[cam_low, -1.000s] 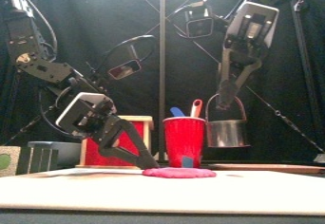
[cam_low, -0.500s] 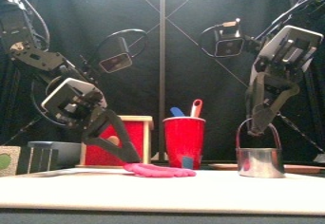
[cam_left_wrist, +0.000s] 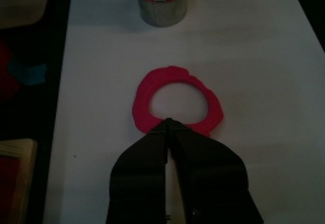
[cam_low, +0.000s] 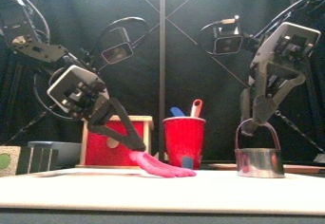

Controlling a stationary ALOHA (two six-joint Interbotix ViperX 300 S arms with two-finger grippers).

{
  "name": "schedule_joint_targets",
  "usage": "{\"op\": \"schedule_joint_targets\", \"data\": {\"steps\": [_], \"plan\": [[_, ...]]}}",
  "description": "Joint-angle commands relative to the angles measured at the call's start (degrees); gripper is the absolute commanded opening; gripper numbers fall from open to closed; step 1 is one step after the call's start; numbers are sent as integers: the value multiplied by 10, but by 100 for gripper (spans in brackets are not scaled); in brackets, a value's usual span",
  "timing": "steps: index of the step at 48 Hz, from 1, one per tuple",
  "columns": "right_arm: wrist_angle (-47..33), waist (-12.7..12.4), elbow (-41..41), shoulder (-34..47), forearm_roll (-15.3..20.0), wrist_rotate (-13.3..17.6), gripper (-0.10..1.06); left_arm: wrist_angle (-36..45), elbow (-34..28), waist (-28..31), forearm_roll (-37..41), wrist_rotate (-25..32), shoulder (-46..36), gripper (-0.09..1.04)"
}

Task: Get the cutter from the drawer then cut the dough then place the extra dough in the bowl
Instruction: Place the extra dough in the bowl

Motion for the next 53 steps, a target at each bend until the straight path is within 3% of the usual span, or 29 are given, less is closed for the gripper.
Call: {"op": "schedule_joint_targets", "data": {"steps": [1, 29, 53], "plan": [[-4, -3, -15, -11, 0, 0, 87, -6, -16, 0, 6, 3, -19, 44], [-47, -6, -18, 2, 0, -1, 87, -6, -11, 4, 10, -3, -47, 47], [-56, -6, -18, 8, -1, -3, 87, -4, -10, 4, -52, -1, -44, 81]]}}
